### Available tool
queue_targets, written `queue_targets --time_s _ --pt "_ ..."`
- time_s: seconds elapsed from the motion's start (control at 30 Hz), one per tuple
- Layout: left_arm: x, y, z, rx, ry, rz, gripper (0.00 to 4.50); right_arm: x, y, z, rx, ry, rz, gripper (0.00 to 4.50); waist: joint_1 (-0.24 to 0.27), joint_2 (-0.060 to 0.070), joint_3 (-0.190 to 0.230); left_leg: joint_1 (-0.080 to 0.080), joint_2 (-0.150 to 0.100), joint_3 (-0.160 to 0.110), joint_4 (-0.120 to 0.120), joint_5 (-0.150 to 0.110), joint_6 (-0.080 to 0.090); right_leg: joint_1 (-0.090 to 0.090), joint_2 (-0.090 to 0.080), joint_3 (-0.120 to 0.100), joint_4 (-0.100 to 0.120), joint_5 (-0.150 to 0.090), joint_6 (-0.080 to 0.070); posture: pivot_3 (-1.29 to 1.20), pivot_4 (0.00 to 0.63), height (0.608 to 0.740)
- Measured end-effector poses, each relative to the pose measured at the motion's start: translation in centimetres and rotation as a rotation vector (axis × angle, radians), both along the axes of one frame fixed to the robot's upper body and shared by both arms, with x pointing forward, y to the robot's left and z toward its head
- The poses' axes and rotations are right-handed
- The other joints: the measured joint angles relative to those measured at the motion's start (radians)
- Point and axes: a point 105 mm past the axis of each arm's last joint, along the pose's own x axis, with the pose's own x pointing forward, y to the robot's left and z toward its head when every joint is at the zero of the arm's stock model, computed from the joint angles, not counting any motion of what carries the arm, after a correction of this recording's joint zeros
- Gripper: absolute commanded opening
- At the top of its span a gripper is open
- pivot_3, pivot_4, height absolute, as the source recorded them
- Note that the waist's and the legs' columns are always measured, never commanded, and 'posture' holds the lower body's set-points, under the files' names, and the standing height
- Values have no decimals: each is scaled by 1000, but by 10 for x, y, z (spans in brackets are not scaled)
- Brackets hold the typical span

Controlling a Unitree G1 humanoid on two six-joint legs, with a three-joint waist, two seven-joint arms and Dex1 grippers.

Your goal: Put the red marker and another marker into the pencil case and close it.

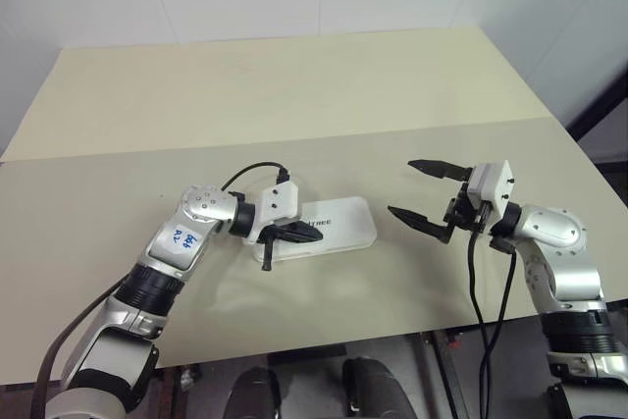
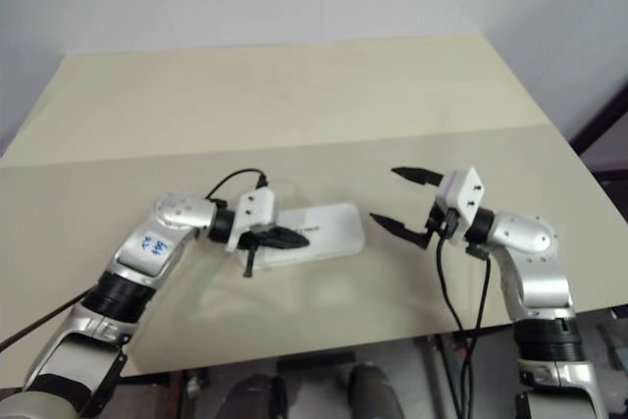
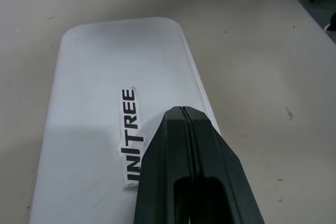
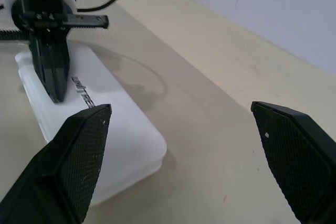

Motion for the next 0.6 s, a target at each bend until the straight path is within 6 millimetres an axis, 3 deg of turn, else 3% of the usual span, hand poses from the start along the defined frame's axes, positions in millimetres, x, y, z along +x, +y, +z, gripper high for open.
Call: queue_targets --time_s 0.17,0.37,0.5,0.6 --pt "4 -3 1 -13 -51 21 13 -4 6 10 10 -35 -2 4500 -1 0 0 0 0 0 3 0 1 0 0 1 1 1 0 0 150 740" --pt "13 1 10 -176 -43 130 13 -5 13 8 32 -20 12 4500 -1 0 0 -1 0 0 3 0 1 0 0 1 1 1 0 0 150 740" --pt "14 21 33 -341 -104 172 13 -3 15 6 43 -6 17 4500 -3 0 0 -1 1 1 3 -1 1 0 0 1 0 1 0 0 150 740" --pt "9 49 39 -432 -112 232 13 0 15 0 50 20 20 4500 -7 0 0 0 1 1 0 -1 1 -1 0 1 0 1 0 0 150 740"
